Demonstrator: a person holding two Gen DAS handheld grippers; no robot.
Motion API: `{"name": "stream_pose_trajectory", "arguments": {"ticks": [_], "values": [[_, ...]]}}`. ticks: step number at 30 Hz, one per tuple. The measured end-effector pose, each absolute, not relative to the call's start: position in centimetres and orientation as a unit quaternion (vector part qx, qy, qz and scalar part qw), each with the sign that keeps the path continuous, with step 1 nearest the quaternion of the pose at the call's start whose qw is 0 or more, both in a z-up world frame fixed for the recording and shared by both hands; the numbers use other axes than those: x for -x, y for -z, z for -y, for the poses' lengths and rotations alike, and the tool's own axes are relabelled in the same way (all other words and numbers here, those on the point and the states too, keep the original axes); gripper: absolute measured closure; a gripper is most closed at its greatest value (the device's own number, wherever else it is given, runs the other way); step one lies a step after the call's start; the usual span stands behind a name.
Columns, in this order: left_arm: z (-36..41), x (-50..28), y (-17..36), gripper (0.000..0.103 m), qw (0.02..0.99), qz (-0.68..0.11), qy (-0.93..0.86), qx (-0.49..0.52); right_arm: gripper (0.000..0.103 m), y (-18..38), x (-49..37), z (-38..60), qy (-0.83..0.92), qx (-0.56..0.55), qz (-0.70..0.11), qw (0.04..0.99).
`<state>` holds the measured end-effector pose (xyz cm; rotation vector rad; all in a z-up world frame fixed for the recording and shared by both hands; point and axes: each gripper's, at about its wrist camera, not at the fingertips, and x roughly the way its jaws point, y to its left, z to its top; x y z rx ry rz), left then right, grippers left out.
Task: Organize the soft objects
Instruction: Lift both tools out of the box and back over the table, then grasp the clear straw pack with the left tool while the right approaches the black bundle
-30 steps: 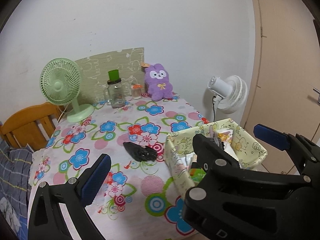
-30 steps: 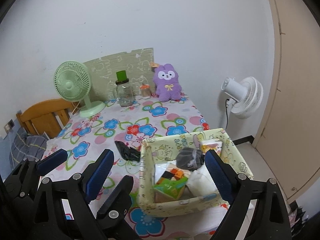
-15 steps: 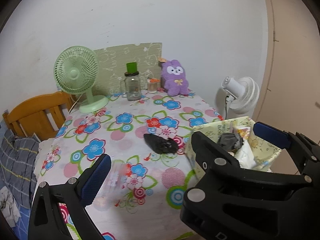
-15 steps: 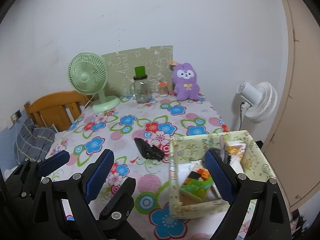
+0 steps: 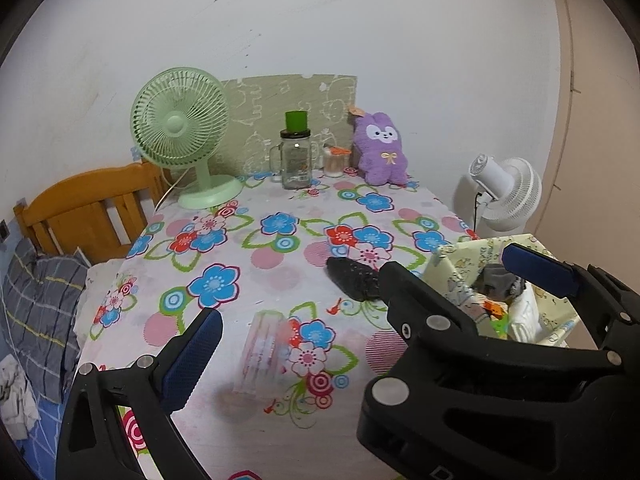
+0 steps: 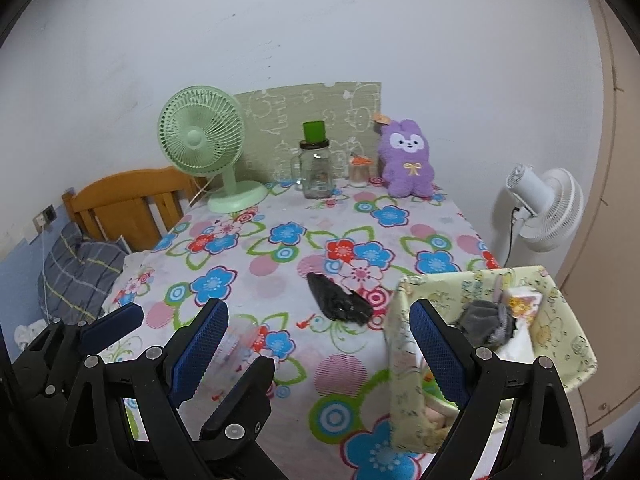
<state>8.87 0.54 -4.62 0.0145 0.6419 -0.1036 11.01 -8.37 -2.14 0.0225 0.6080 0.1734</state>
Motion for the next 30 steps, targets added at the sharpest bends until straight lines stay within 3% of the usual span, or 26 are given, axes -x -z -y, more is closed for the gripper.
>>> {"name": "stream_pose_trajectory", "arguments": {"ticks": [22, 30], "values": [[-5.0, -12.4, 9.0, 0.006, 0.932, -0.363, 0.019, 0.014, 0.017, 6.2, -15.3, 3.8, -0.116, 0.011, -0.328, 0.937], [-6.0, -13.6, 11.3, 0.017, 0.919, -0.393, 0.016, 0.029, 0.023, 8.5, -16.8, 2.7, -0.127, 0.021, -0.355, 0.926]]}}
